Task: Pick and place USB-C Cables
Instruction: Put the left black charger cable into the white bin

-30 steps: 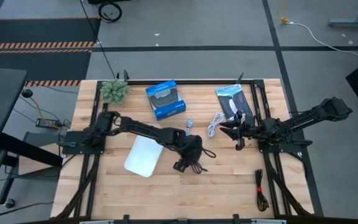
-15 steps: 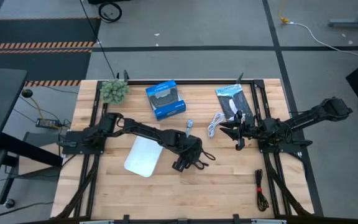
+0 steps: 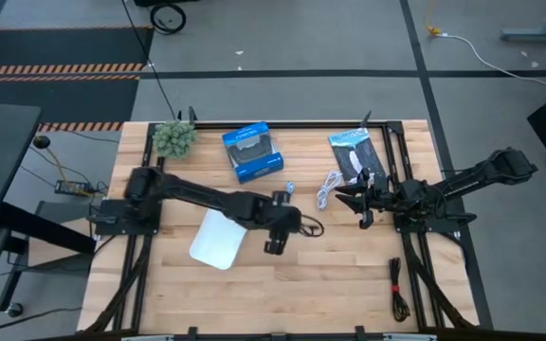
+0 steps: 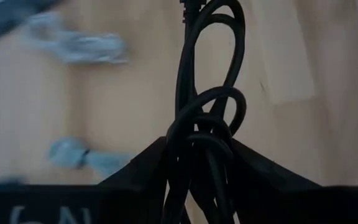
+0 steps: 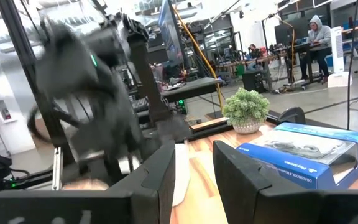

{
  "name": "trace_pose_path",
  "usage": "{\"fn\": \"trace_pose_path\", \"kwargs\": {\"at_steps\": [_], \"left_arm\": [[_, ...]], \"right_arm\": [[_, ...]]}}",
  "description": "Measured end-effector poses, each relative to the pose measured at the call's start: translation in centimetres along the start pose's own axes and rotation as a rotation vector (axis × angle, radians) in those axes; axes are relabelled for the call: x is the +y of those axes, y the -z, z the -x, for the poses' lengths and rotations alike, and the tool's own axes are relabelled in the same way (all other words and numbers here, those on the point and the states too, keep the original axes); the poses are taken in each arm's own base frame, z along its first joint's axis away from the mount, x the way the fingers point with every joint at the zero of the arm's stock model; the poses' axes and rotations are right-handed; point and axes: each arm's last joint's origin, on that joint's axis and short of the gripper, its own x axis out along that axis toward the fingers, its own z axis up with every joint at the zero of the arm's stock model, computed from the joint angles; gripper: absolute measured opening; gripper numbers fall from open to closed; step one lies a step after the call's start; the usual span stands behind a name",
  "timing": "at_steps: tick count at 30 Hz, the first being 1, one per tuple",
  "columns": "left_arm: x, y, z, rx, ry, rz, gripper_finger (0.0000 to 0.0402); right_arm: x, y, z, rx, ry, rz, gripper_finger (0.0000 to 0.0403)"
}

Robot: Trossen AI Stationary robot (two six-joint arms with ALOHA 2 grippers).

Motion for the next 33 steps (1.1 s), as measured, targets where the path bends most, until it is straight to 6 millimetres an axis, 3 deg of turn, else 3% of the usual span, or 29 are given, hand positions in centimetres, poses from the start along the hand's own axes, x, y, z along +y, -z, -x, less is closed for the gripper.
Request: {"fn": "trace_pose_path", "kwargs": {"at_steps": [4,7,12,23,33], "left_arm": [[0.1,-0.2,4.7,-0.047,-0.122,0.264,0.0146],[-1.2,0.8,7.1,-0.055,-0.237,0.395,0.0147],[-4.1,3.8,9.4,-0.042,-0.4,0.588,0.0148],[-7.7,10.2,8.5,0.113,-0.502,0.955,0.0148],[-6.9,12.0,6.1,0.202,-0.483,1.109,0.0149]], "right_arm": [[0.0,0.0,0.0,0.0,0.0,0.0,0.0114],[0.0,0.0,0.0,0.0,0.0,0.0,0.0114],[0.0,0.0,0.0,0.0,0.0,0.0,0.0114],[0.0,0.0,0.0,0.0,0.0,0.0,0.0114],[0.0,0.0,0.0,-0.001,0.0,0.0,0.0114]]}}
